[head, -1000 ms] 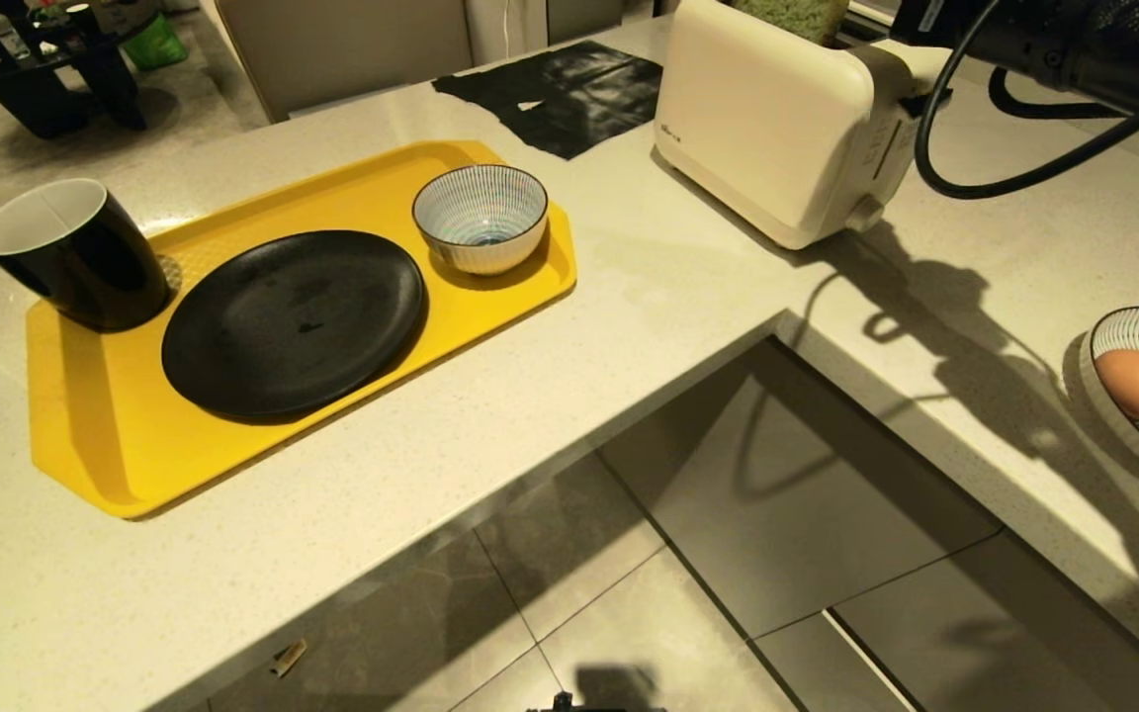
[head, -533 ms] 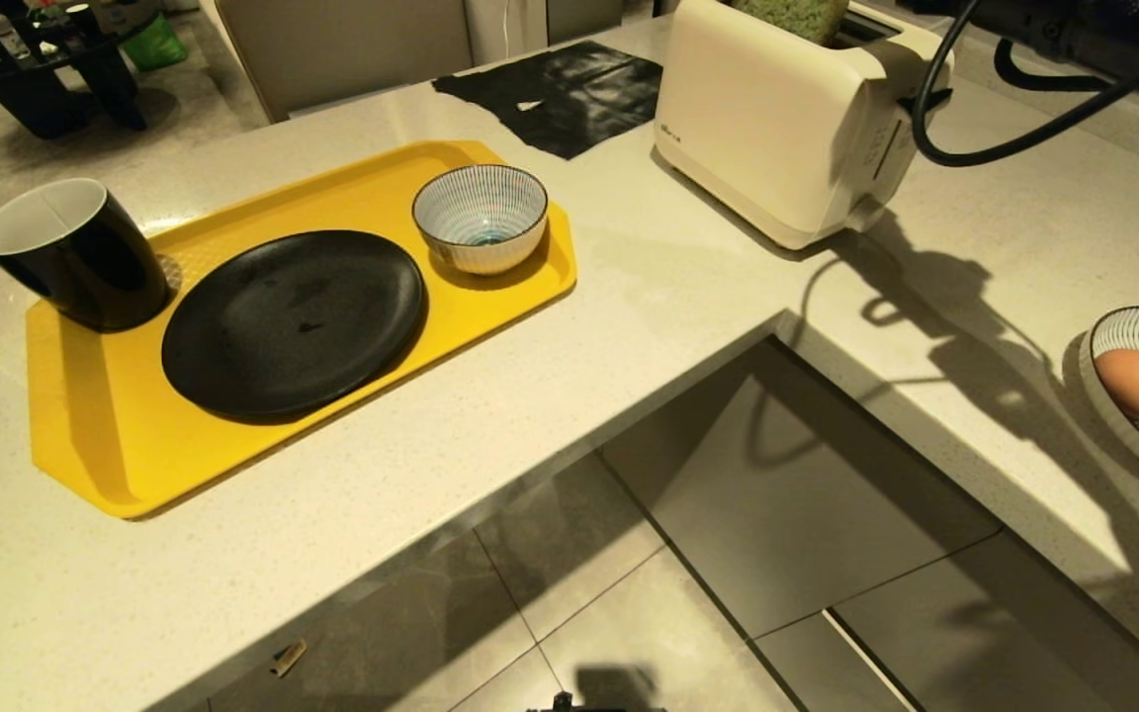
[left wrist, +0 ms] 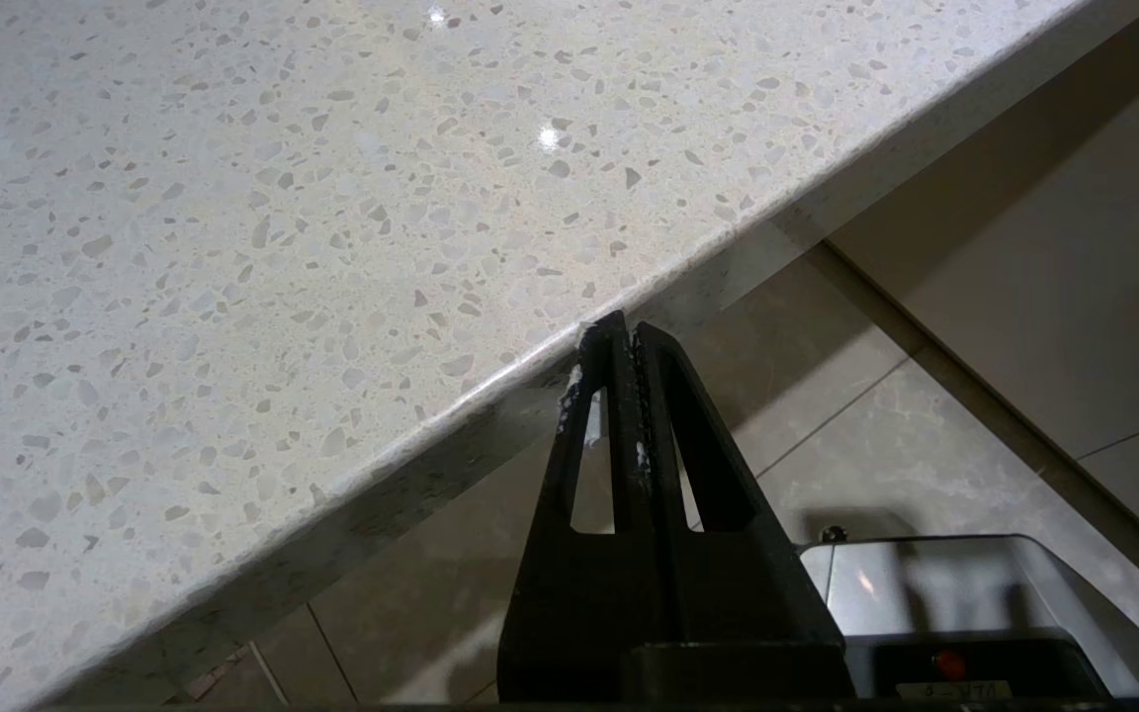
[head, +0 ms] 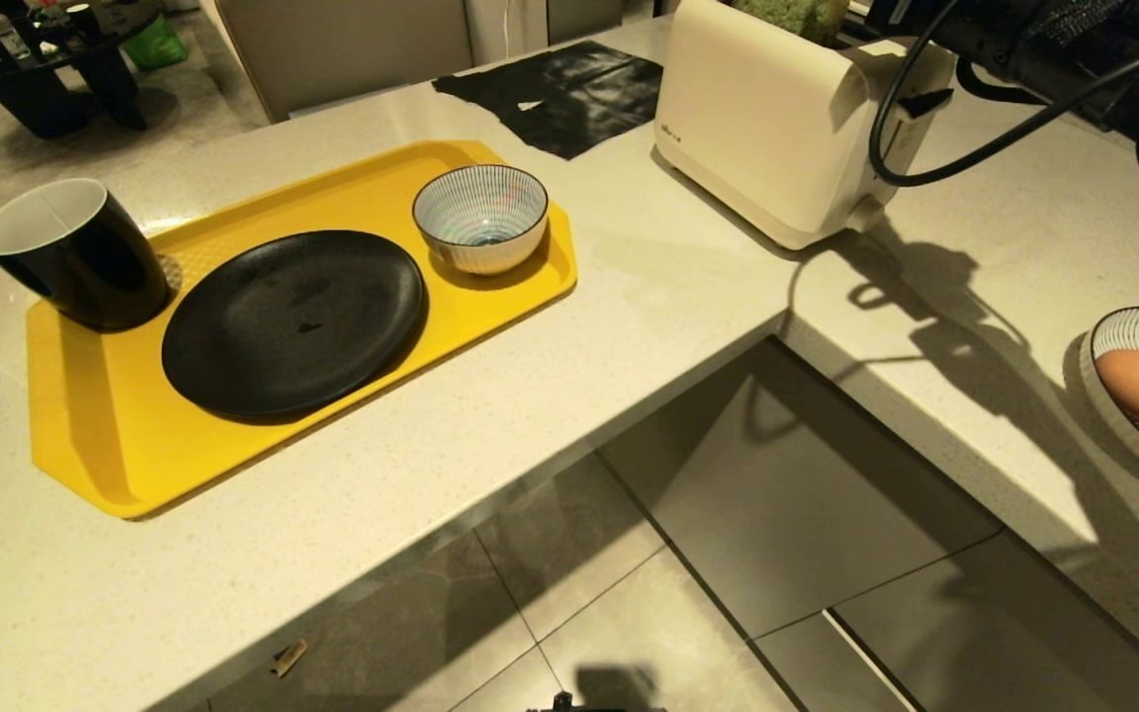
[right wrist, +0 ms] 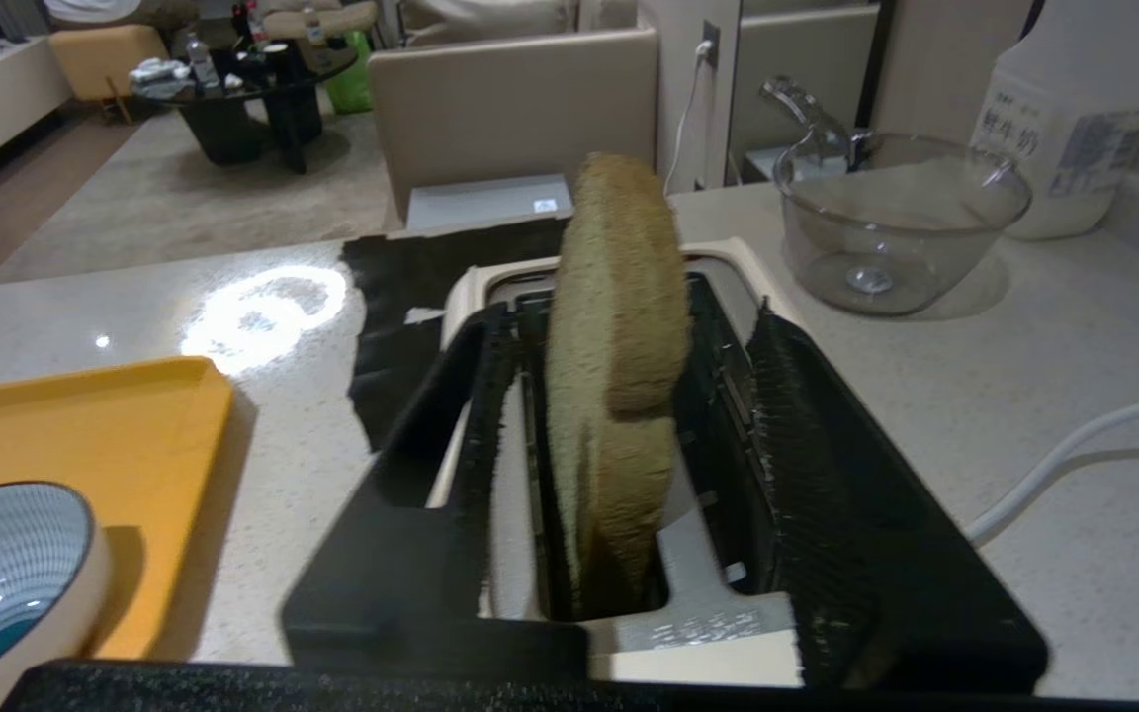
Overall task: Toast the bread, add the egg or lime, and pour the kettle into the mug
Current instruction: Put the baked bread on a plate
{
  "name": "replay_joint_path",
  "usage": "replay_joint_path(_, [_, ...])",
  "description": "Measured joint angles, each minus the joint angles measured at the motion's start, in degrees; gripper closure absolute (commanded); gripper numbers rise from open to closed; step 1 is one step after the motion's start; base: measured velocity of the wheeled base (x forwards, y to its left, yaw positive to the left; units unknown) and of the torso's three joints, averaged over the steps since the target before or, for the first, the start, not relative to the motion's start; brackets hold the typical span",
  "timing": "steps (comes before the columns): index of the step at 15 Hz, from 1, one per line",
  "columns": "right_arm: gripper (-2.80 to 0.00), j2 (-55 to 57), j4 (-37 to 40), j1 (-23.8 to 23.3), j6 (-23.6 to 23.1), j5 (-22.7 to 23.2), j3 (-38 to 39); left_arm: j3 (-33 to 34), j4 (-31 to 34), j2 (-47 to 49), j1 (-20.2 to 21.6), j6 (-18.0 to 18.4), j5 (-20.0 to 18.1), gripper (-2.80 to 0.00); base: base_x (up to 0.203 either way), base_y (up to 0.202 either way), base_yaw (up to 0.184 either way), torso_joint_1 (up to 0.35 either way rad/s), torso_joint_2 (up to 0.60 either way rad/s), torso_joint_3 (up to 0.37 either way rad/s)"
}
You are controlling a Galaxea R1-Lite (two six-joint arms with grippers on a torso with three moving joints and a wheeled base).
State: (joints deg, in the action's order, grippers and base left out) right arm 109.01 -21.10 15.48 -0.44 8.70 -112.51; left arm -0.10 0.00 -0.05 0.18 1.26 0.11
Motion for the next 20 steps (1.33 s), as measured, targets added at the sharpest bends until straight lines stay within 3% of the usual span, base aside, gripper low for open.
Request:
replay_joint_path(14, [-2.80, 5.93, -7.00, -0.99, -1.68, 1.77, -0.23, 0.00, 0.00, 0.00, 0.00, 0.04, 0.05, 0.00, 0.000, 0.000, 0.000, 0.000, 0.00, 0.000])
replay_joint_path(15, [0.00, 6.24, -7.28, -0.99, -2.07, 2.01, -0.37, 0.00, 0.00, 0.00, 0.00, 0.05, 0.05, 0.00, 0.000, 0.000, 0.000, 0.000, 0.00, 0.000])
replay_joint_path(20, [0.00, 6.57, -7.02, -0.88, -2.40, 2.07, -0.43, 0.00, 0.06, 0.00, 0.00, 0.11, 0.07, 0.00, 0.000, 0.000, 0.000, 0.000, 0.00, 0.000])
